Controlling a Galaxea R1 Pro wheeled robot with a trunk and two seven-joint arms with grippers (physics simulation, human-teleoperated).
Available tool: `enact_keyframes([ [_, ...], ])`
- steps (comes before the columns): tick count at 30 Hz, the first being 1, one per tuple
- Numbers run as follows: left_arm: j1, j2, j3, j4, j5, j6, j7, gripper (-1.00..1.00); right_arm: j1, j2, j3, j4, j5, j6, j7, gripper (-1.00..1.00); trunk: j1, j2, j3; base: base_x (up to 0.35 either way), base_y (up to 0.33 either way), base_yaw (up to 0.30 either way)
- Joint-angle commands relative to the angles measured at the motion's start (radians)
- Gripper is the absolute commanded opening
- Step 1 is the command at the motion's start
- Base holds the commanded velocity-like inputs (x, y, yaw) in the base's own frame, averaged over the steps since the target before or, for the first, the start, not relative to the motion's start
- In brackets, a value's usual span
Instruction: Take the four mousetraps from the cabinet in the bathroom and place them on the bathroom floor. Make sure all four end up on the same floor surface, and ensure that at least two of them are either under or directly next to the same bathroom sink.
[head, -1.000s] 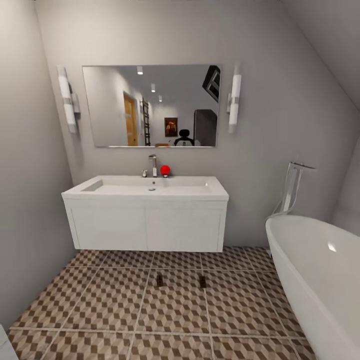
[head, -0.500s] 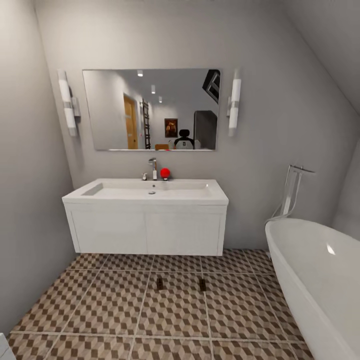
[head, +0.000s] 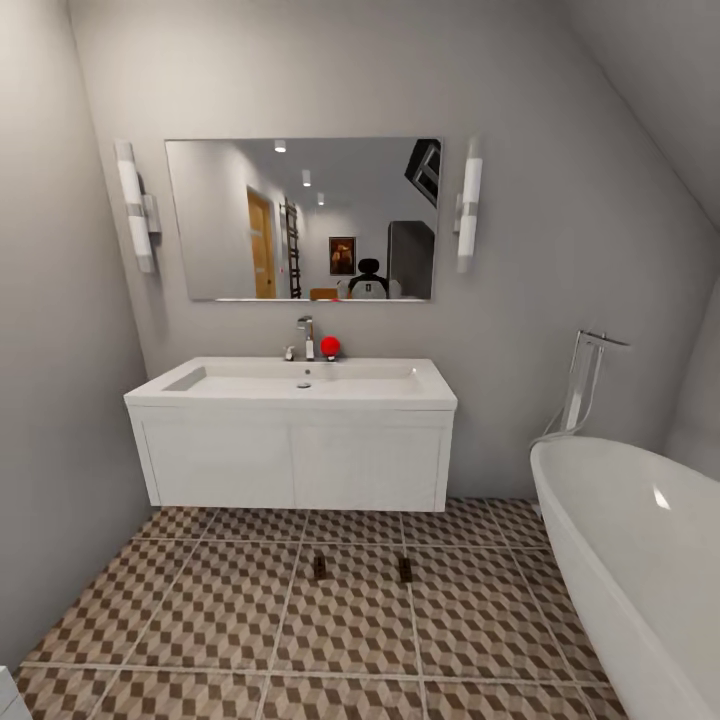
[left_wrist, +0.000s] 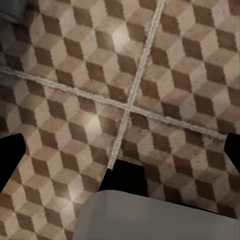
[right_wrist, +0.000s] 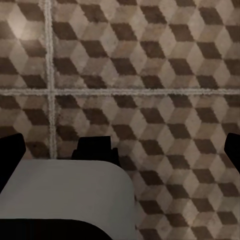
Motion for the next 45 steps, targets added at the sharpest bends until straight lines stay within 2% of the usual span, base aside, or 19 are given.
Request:
enact_keyframes([
  [1, 0.0, 0.0, -0.003, 0.001, 0.006, -0.004, 0.001, 1.0, -0.002, 0.0, -0.006, 0.003, 0.004, -0.006, 0.001, 1.0, 0.0, -0.001, -0.001, 0.0, 0.0, 0.0],
  [25, 0.0, 0.0, -0.003, 0.0, 0.004, -0.007, 0.003, 1.0, -0.001, 0.008, -0.001, 0.003, 0.014, 0.0, 0.004, 1.0, 0.0, -0.001, -0.001, 0.0, 0.0, 0.01],
  [45, -0.001, 0.006, -0.007, -0.005, -0.008, -0.009, 0.003, 1.0, -0.001, 0.014, 0.001, 0.004, 0.014, 0.004, 0.003, 1.0, 0.0, -0.001, -0.001, 0.0, 0.0, 0.249],
])
